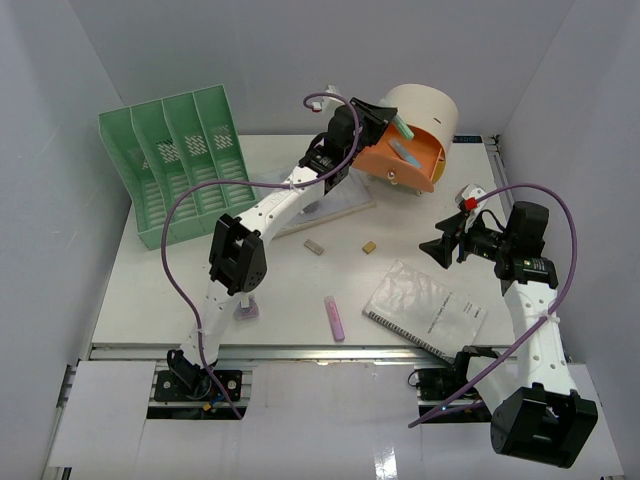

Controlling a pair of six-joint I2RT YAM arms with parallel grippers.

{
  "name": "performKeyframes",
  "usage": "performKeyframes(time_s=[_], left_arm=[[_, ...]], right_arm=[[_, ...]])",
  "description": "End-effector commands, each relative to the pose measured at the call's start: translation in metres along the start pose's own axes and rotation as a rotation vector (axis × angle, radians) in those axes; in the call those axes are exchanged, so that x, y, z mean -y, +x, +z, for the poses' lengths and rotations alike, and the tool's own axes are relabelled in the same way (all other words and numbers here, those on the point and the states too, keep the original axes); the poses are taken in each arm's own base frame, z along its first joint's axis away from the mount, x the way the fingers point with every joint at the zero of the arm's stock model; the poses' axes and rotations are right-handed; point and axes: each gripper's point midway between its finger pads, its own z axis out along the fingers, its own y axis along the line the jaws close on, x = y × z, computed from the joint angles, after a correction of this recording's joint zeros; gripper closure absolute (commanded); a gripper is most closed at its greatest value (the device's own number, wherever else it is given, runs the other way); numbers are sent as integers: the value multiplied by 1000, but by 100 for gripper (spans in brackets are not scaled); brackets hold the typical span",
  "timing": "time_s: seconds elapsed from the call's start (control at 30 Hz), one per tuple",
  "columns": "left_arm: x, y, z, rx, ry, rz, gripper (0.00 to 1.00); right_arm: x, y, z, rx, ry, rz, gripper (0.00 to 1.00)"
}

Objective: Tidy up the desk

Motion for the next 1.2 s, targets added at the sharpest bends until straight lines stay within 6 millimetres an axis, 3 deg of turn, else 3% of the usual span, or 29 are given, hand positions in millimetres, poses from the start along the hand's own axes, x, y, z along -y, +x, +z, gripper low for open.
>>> performKeyframes(time_s=[0.0, 0.13, 0.57, 0.67, 0.83, 0.93, 0.97, 1.0, 1.07, 1.13, 1.17], left_arm=[[28, -14, -11, 22, 37, -27, 75], [24, -7, -11, -12, 31, -12, 57], [17, 5, -16, -85, -2, 42, 41], [26, 1, -18, -78, 17, 68, 40], [58, -18, -30, -37, 81, 201, 36], [92, -43, -57, 0, 133, 344, 31], [94, -49, -66, 7, 134, 422, 28], [83, -50, -72, 4, 114, 535, 22], [105, -73, -108, 50, 142, 661, 13], [100, -87, -150, 60, 146, 766, 10], [94, -91, -166, 59, 144, 809, 8]], right_arm=[[-1, -7, -1, 28, -7, -26, 26], [0, -6, -1, 27, -5, -25, 26], [1, -3, 0, 21, -3, -18, 26], [-1, -2, 0, 24, -17, -21, 26], [-14, 0, 4, 44, -104, -5, 26], [-26, 4, 7, 27, -181, 38, 26], [-28, 6, 10, 7, -194, 44, 26], [-26, 11, 13, -33, -183, 42, 25], [-32, 18, 23, -135, -174, 14, 23], [-67, 20, 40, -227, -266, -40, 15], [-75, 28, 47, -289, -276, -57, 13]])
